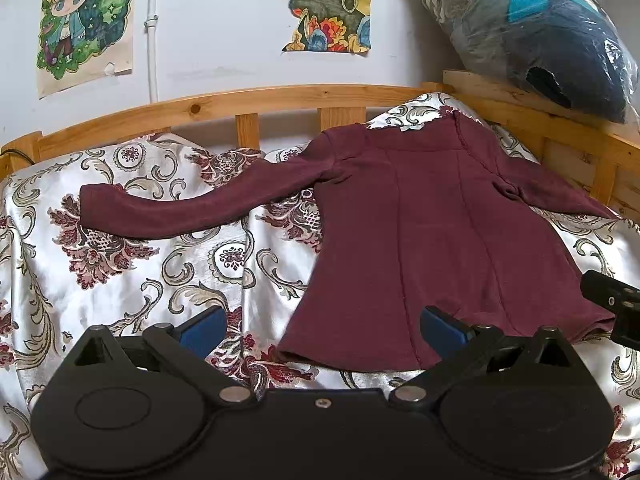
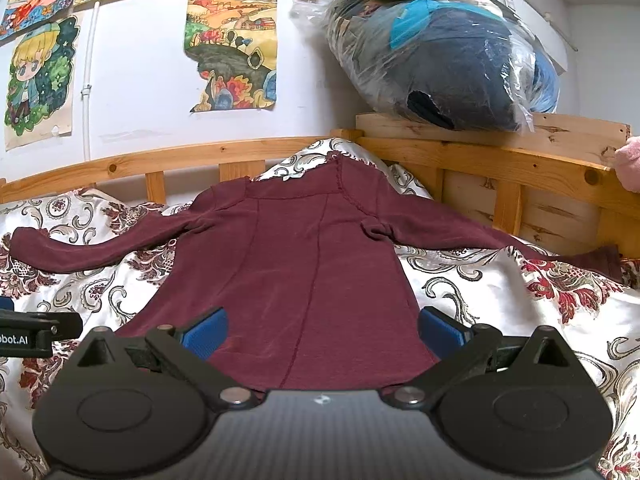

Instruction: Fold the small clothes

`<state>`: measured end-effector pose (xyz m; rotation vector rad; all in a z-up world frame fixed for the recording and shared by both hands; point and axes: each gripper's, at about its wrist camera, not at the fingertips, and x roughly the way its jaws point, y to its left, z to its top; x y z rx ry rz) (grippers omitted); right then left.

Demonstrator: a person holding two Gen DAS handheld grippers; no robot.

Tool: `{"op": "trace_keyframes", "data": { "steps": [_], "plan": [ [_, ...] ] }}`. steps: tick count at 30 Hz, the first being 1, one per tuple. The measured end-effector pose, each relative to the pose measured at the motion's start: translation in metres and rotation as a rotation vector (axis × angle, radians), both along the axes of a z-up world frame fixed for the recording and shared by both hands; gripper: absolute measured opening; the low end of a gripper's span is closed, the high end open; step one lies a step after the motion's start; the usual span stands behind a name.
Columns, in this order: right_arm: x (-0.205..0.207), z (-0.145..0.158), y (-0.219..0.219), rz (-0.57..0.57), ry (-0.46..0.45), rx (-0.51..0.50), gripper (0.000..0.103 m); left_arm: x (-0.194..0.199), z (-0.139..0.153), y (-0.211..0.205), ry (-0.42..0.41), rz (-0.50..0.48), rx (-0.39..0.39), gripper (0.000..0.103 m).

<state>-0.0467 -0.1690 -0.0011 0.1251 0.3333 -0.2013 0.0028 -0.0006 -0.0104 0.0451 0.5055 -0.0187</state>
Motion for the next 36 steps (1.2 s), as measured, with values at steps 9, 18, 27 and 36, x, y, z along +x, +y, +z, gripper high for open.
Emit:
{"op": "trace_keyframes", "data": {
  "steps": [9, 18, 27, 36],
  "plan": [
    [0.0001, 0.0012, 0.0033, -0.002, 0.001, 0.002, 0.103, 0.0003, 0.0003, 0.0001, 0.0, 0.0, 0.0, 0.102],
    [0.0005, 0.0013, 0.0039, -0.001, 0.001, 0.003, 0.103, 0.0005, -0.0005, 0.0, 0.001, 0.0, -0.001, 0.102],
    [0.0009, 0.0016, 0.0046, -0.001, 0.002, 0.004, 0.103, 0.0006, 0.0001, 0.0001, 0.002, 0.001, -0.003, 0.102],
    [0.0014, 0.0013, 0.0061, -0.002, 0.007, 0.003, 0.103, 0.0, -0.0016, -0.0022, 0.01, 0.0, 0.0, 0.102]
  ]
}}
